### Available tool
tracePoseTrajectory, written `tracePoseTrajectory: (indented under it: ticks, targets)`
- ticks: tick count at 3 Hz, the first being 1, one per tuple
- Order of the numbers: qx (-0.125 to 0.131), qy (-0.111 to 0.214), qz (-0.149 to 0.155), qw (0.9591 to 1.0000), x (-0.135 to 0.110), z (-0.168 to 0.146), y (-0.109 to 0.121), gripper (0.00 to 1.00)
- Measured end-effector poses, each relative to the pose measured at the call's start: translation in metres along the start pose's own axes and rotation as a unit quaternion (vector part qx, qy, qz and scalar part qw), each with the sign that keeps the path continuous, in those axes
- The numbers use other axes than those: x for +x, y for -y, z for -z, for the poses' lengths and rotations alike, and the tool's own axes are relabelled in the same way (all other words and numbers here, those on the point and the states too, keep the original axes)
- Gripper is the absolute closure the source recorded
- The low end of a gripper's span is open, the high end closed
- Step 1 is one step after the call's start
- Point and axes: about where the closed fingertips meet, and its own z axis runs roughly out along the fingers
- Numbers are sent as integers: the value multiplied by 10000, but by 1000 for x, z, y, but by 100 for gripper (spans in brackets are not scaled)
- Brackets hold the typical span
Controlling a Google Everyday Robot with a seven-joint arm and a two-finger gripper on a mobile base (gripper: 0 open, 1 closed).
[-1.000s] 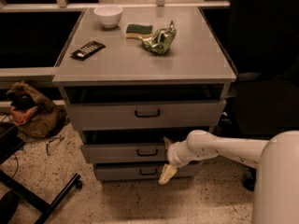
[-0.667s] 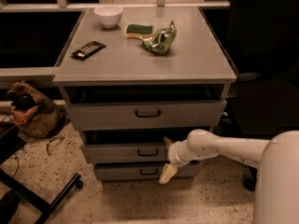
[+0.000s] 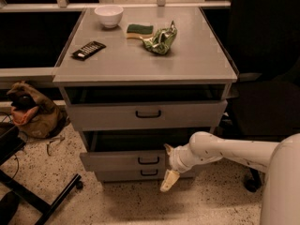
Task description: Open middle drawer
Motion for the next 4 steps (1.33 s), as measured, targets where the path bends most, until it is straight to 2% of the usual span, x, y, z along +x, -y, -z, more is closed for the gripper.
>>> tracePoseTrajectory:
  ticks: [1, 2, 3, 4]
  targets:
    - [-210, -83, -9, 9997, 2, 0, -21, 0]
    - [-210, -83, -9, 9997, 0, 2, -21, 0]
    - [-331, -130, -257, 9990, 4, 20, -57, 0]
    - [-510, -246, -730, 9957, 13, 61, -131, 0]
